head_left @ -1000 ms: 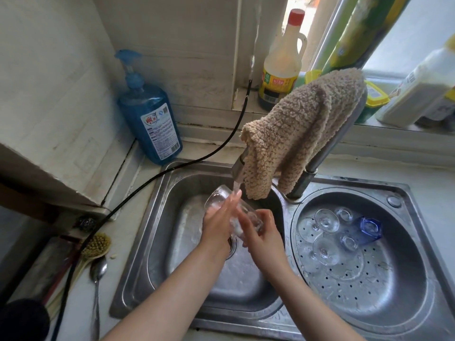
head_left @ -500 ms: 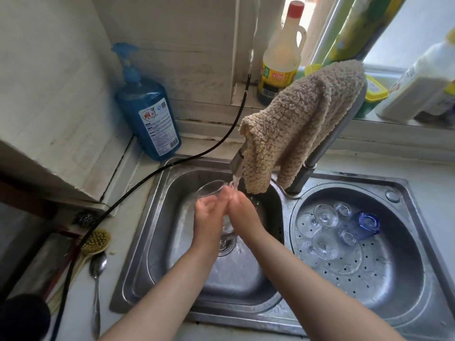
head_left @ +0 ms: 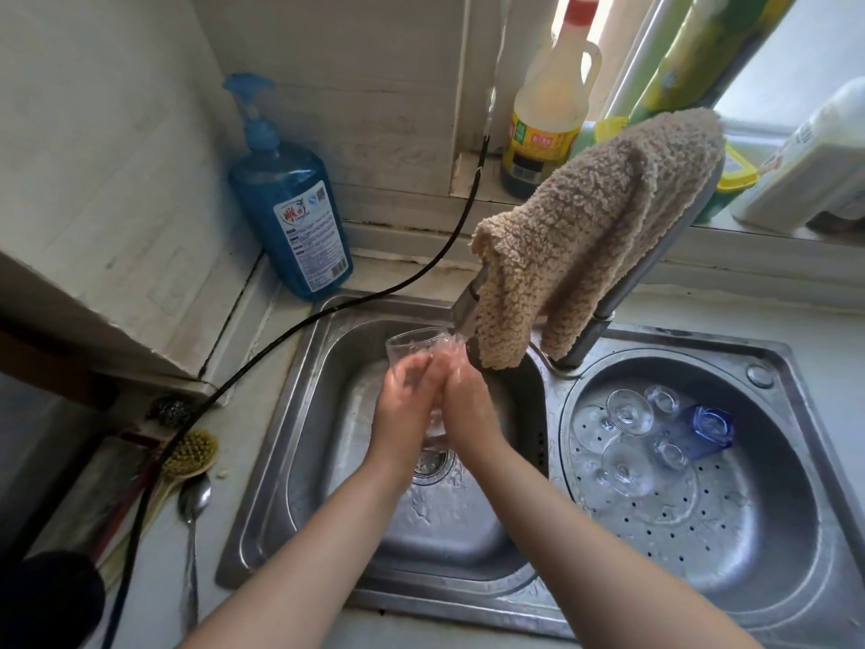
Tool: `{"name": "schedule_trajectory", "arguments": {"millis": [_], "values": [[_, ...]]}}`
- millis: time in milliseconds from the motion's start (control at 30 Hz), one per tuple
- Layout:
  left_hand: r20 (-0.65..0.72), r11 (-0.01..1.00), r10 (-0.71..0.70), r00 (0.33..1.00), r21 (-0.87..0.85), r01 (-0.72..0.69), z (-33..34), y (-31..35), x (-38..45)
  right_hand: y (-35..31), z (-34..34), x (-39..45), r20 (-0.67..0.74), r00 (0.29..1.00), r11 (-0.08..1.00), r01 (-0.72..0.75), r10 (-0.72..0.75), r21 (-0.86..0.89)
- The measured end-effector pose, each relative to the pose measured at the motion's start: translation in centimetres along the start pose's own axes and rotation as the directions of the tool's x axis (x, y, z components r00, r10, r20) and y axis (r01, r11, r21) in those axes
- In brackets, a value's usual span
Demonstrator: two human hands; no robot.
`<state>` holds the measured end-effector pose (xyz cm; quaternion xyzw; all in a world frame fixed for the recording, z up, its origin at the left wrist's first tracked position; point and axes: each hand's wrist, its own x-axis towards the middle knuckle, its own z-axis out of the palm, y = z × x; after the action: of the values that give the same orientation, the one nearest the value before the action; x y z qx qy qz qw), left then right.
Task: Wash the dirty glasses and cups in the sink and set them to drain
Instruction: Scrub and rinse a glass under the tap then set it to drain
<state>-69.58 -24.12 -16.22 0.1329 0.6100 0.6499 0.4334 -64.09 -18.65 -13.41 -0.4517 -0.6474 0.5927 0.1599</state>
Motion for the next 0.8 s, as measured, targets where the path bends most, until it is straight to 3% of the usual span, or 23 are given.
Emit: {"name": "schedule_trajectory", "arguments": {"millis": [67, 100, 133, 233, 267, 300, 367, 400, 467, 567, 667, 733, 800], "values": [[-0.017, 1.000, -0.009, 1.000, -0.007, 0.009, 0.4, 0.0, 0.1, 0.3, 0.5, -0.3, -0.110, 0.985, 0.990, 0.123, -0.130, -0.064], [-0.029, 1.000, -0.007, 1.000, 0.003, 0.007, 0.5, 0.1, 0.1, 0.3, 0.5, -0.4, -0.141, 0.982, 0.991, 0.120, -0.127, -0.059], [-0.043, 0.999, 0.004, 0.999, 0.045, -0.002, 0.7, -0.1, 0.0, 0.0, 0.4, -0.3, -0.124, 0.990, 0.994, 0.059, -0.070, -0.094], [-0.111, 0.954, 0.053, 0.992, 0.298, -0.017, 0.5, -1.0, -0.7, -0.4, -0.5, 0.8, 0.004, 0.991, 0.873, -0.118, 0.136, -0.472], [-0.088, 0.942, 0.063, 0.994, 0.335, -0.030, 0.5, -1.1, -1.1, -0.4, -0.8, 1.2, 0.022, 0.986, 0.865, -0.135, 0.166, -0.483], [-0.041, 0.939, 0.067, 0.997, 0.339, -0.049, 0.4, -1.1, -1.5, -0.3, -1.5, 1.5, 0.016, 0.977, 0.888, -0.187, 0.214, -0.420], [0.055, 0.962, 0.043, 0.998, 0.267, -0.056, 0.1, -1.0, -1.9, 0.1, -1.8, 1.4, 0.031, 0.943, 0.944, -0.330, 0.331, -0.017], [0.087, 0.975, 0.016, 0.996, 0.219, -0.035, 0.0, -1.0, -1.9, 0.4, -1.8, 1.1, 0.002, 0.946, 0.937, -0.321, 0.324, 0.134], [0.127, 0.982, -0.048, 0.991, 0.187, 0.023, -0.5, -1.0, -1.5, 1.3, -1.3, 0.8, -0.012, 0.965, 0.949, -0.256, 0.263, 0.186], [0.184, 0.976, -0.077, 0.980, 0.214, 0.036, -1.4, -0.7, -1.1, 2.4, -1.0, -0.4, -0.048, 0.998, 0.997, -0.040, 0.043, 0.060], [0.232, 0.954, -0.123, 0.965, 0.297, 0.051, -2.7, 0.1, -0.8, 3.2, -2.7, -1.3, -0.105, 0.979, 0.983, 0.179, -0.174, 0.037], [0.269, 0.924, -0.146, 0.952, 0.380, 0.034, -3.9, 0.8, -0.5, 3.5, -4.1, -1.3, -0.057, 0.951, 0.953, 0.302, -0.303, -0.026], [0.288, 0.847, -0.132, 0.948, 0.530, -0.043, -4.7, 1.1, 0.0, 3.7, -5.0, -1.2, 0.062, 0.901, 0.878, 0.433, -0.430, -0.206]]}}
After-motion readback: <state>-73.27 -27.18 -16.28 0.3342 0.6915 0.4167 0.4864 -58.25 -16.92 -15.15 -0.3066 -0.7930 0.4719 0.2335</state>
